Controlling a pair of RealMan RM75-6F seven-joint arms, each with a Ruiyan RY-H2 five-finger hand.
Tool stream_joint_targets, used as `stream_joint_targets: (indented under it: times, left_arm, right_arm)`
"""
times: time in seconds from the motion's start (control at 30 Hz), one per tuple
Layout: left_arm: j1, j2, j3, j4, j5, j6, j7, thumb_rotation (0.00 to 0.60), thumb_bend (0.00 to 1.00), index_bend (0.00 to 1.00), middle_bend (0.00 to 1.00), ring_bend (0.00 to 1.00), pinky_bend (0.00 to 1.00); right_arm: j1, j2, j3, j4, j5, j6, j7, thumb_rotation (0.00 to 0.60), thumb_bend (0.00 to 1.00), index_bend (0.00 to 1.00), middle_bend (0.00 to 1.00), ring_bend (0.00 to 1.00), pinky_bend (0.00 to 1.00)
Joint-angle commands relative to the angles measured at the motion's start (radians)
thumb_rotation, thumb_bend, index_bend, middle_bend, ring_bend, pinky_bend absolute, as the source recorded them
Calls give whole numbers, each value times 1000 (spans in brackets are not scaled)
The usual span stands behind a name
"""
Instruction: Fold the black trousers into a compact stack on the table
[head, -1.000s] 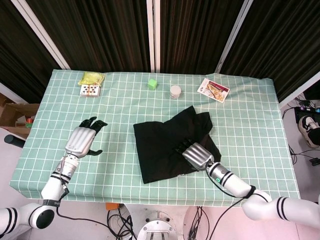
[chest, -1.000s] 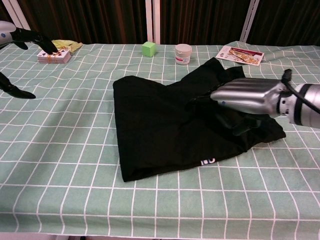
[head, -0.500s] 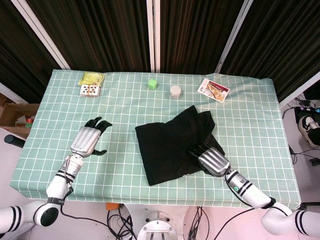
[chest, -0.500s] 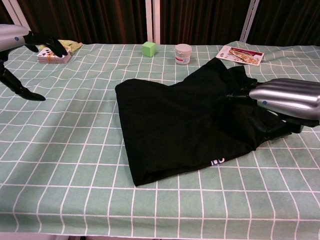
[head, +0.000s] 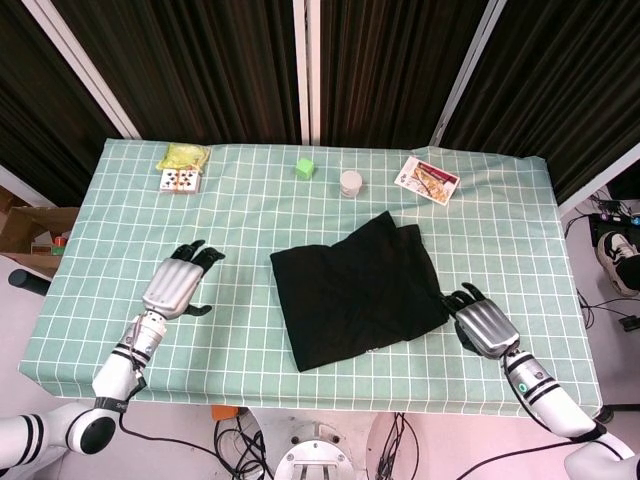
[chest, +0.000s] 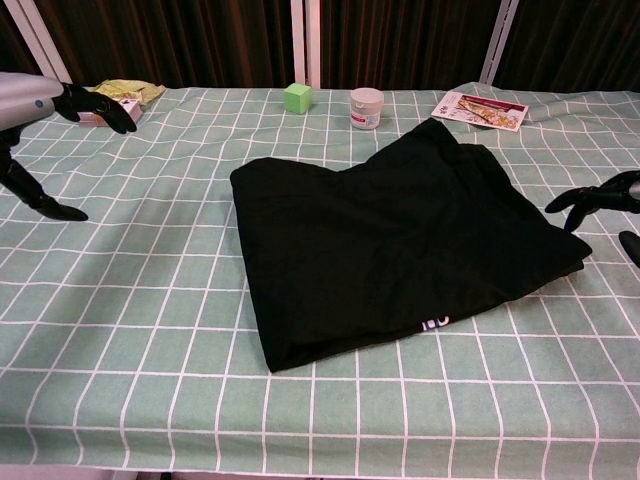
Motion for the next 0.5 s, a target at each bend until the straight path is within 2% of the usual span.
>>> stream_joint_targets:
  times: [0.03,0.13,0.3,0.4,0.5]
  left_arm:
    - [0,-10,15,19,28,-11,12,600,90,206,198,80,166]
    - [3,-18,35,44,74,-15,21,600,90,220,198,80,166]
    - [13,-55,64,115,200,9,-22,600,124,243,198,80,166]
    - [16,-101,88,205,301,33,-45,600,179,247,198,80,166]
    - [14,-147,108,284,373,43,-76,600,198,246,194,80,166]
  right_arm:
    - [-12,-18,-3,34,21,-27,10,600,778,150,258,165,115]
    - [-30,-9,7,30,3,18,37,600,768,148,252,165,115]
    - [-90,47,39,3,-86,221,136,600,766,147,252,165,116]
    - [-126,110,57,-45,-107,315,138,600,761,147,252,165,116]
    - [-150,161,68,-95,-113,362,120,600,742,147,252,164,116]
